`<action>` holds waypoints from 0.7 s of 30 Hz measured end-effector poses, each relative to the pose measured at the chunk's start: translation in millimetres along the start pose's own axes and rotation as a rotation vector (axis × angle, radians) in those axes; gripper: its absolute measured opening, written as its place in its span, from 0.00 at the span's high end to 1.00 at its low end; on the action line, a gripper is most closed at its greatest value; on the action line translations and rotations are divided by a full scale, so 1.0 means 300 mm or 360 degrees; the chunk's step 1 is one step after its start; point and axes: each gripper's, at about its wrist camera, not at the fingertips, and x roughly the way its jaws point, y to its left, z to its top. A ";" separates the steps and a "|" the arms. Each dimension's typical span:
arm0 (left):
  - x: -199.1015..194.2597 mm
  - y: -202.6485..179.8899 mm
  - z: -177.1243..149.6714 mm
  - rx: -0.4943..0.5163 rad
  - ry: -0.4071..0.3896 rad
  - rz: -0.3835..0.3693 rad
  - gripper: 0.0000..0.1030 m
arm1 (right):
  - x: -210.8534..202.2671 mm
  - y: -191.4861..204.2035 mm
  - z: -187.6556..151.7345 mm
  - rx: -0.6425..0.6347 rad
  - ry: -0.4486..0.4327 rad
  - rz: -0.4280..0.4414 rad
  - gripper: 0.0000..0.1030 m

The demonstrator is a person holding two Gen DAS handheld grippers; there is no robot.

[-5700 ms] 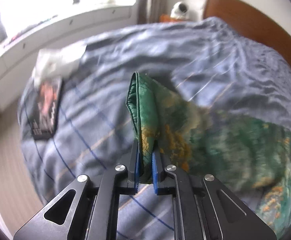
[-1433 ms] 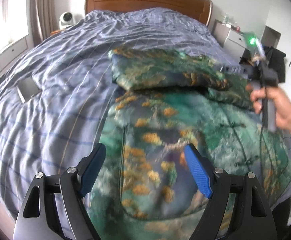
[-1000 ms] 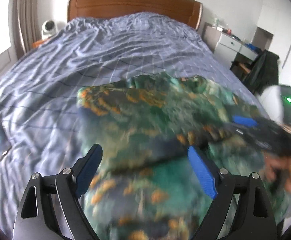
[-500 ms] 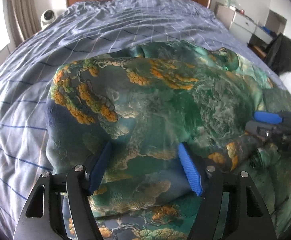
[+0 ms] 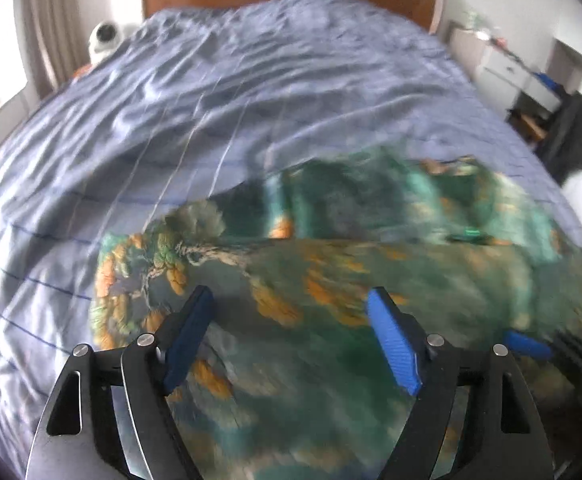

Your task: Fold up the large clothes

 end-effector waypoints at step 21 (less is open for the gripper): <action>-0.268 0.003 -0.359 0.0313 0.0022 -0.0054 0.12 | -0.043 0.033 -0.008 0.0021 -0.0001 -0.0096 0.44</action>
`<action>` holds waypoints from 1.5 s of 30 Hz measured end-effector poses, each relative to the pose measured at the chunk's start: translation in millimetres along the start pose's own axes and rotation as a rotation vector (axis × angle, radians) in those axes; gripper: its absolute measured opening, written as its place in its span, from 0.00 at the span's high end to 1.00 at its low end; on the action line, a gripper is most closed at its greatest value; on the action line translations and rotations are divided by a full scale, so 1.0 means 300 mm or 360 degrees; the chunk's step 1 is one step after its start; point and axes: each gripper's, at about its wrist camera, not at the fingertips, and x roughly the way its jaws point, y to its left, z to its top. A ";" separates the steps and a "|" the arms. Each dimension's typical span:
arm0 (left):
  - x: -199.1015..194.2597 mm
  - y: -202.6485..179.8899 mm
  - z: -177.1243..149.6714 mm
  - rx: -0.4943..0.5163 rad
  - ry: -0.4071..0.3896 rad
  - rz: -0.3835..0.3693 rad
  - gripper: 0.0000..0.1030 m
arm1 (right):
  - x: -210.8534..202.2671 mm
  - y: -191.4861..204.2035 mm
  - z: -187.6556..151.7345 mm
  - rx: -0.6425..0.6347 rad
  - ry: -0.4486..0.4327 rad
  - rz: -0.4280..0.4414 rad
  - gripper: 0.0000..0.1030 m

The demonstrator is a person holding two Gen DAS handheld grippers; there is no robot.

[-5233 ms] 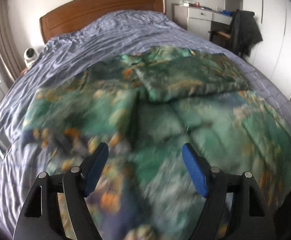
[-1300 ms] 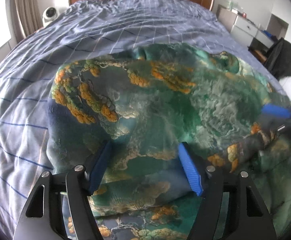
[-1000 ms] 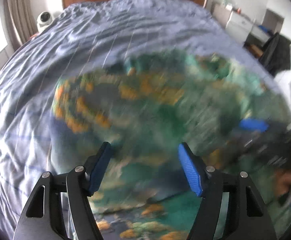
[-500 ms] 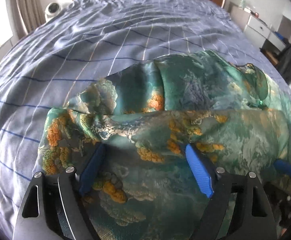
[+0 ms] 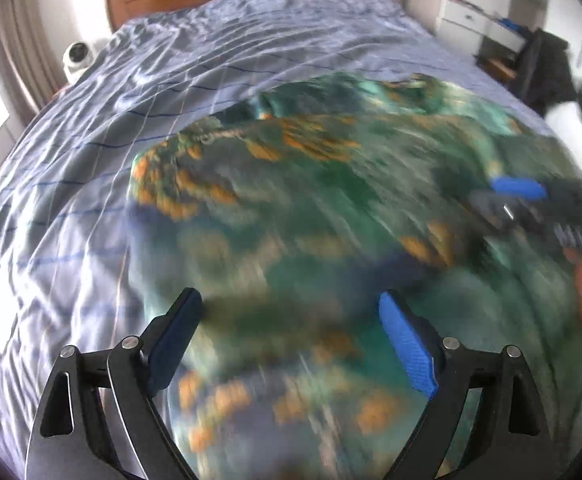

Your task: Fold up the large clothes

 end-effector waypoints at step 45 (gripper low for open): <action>-0.514 -0.124 -0.503 -0.0055 -0.0170 0.0067 0.08 | -0.805 0.029 -0.688 0.0048 -0.0437 -0.0261 0.21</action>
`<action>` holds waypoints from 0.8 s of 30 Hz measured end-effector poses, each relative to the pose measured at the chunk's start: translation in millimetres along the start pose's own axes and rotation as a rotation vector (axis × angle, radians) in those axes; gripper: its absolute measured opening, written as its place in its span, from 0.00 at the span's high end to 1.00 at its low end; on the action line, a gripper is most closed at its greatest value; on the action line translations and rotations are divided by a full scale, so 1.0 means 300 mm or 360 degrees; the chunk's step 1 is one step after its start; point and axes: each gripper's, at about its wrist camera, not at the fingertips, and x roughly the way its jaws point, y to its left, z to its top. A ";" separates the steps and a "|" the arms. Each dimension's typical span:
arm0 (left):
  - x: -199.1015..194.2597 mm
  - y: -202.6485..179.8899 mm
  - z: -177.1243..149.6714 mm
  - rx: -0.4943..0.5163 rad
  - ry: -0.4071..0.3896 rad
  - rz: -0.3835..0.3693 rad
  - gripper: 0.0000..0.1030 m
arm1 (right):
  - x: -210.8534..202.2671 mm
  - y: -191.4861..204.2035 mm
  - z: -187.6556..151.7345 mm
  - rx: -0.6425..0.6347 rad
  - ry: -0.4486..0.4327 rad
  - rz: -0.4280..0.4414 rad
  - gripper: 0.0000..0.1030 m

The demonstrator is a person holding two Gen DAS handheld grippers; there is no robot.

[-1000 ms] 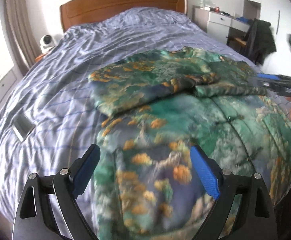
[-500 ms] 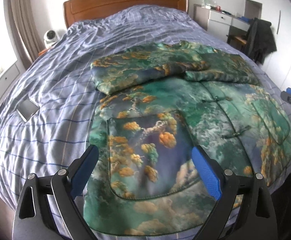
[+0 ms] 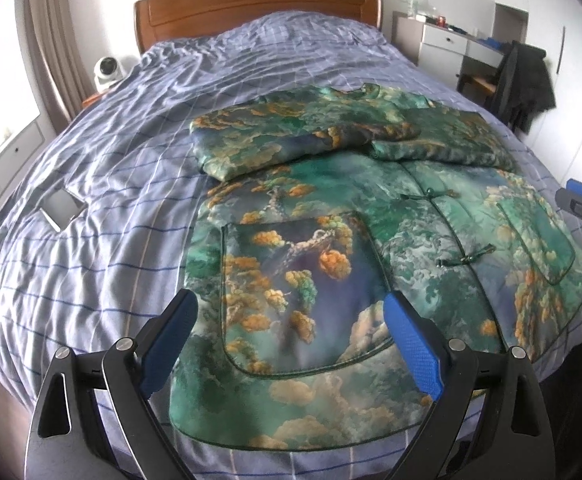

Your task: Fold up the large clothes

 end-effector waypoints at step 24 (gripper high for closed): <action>0.013 0.030 -0.029 -0.0056 0.0037 0.0017 0.08 | 0.000 0.020 -0.005 -0.0004 0.0012 0.0015 0.21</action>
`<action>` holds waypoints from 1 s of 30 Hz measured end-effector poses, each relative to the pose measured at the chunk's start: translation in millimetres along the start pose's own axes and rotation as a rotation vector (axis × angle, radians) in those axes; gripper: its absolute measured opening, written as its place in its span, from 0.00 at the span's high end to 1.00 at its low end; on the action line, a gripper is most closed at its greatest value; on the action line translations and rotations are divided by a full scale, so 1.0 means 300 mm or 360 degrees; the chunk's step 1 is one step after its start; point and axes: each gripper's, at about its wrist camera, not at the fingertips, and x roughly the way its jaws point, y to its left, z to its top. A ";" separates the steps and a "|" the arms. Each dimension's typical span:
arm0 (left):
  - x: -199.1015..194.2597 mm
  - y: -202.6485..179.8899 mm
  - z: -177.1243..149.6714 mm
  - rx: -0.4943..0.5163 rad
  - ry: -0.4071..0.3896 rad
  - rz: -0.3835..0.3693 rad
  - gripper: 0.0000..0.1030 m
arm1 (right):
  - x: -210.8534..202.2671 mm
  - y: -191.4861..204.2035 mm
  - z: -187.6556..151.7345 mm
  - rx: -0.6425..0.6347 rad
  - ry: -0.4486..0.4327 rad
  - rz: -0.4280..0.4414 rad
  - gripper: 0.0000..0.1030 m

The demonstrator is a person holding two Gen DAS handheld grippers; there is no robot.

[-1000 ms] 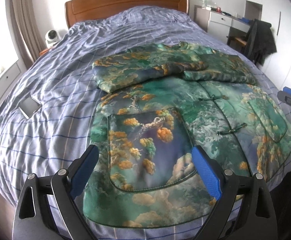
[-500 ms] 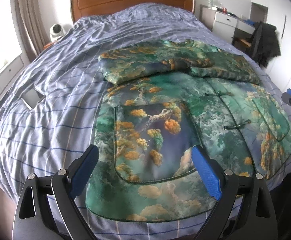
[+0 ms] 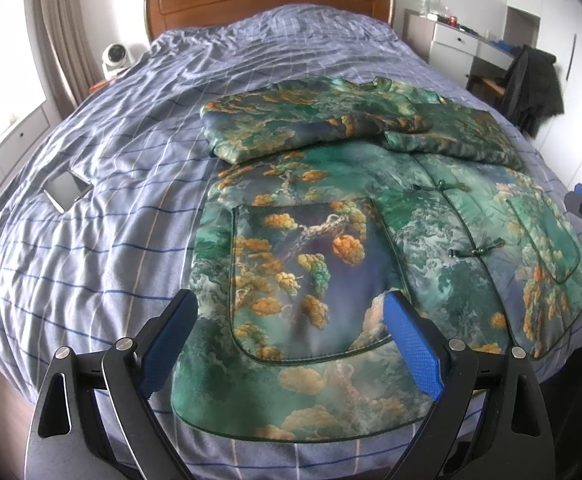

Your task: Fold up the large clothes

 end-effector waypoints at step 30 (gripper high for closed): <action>-0.003 0.003 -0.002 -0.0003 0.0002 -0.0001 0.08 | -0.009 0.024 -0.012 -0.0013 0.0000 0.0005 0.21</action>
